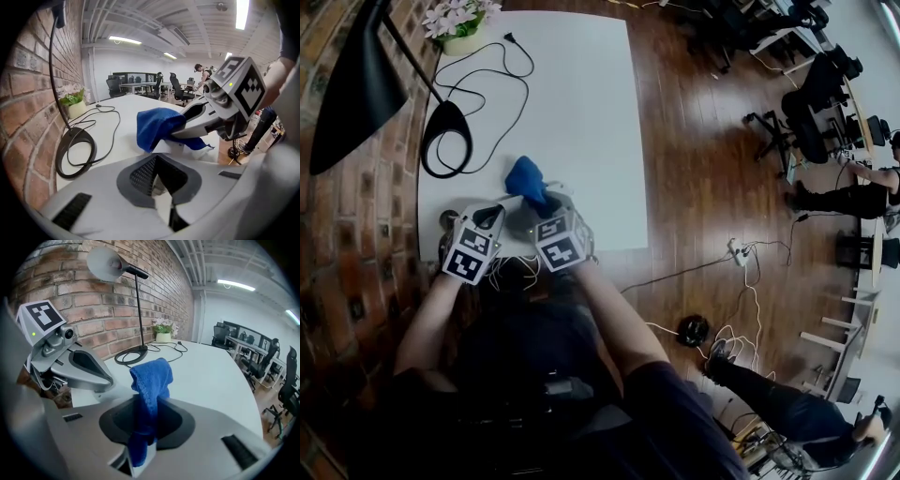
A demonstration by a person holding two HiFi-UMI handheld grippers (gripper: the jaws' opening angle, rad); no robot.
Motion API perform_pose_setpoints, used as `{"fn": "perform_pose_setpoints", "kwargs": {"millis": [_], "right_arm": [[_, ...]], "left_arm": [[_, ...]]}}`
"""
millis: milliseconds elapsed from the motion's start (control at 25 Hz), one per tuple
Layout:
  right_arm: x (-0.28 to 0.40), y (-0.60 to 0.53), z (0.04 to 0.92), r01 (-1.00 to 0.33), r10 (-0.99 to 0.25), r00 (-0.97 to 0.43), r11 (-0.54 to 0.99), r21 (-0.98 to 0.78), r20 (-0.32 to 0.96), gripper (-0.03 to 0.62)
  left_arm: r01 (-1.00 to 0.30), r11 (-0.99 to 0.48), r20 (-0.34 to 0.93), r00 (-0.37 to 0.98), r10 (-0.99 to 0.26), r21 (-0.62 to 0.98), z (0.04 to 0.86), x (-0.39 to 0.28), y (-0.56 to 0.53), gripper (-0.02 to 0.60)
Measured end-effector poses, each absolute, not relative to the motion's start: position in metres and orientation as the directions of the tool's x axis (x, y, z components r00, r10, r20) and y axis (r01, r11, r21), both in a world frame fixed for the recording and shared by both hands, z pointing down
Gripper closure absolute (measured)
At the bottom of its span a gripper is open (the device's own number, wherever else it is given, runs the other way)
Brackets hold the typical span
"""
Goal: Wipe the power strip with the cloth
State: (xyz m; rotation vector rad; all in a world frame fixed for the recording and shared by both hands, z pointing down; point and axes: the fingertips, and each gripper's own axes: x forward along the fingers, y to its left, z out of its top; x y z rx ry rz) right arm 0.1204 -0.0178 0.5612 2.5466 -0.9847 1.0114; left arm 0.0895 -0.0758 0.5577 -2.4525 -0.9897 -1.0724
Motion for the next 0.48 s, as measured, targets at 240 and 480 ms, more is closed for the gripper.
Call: {"fn": "perform_pose_setpoints", "kwargs": {"millis": [240, 480], "right_arm": [[0.131, 0.018, 0.564, -0.621, -0.455, 0.574, -0.784, -0.001, 0.681, 0.51], [0.134, 0.044, 0.567, -0.617, -0.436, 0.576, -0.787, 0.018, 0.691, 0.508]], "left_arm": [[0.678, -0.735, 0.746, 0.488, 0.453, 0.002, 0.57, 0.088, -0.072, 0.575], [0.643, -0.757, 0.751, 0.443, 0.491, 0.116, 0.576, 0.092, -0.078, 0.574]]}}
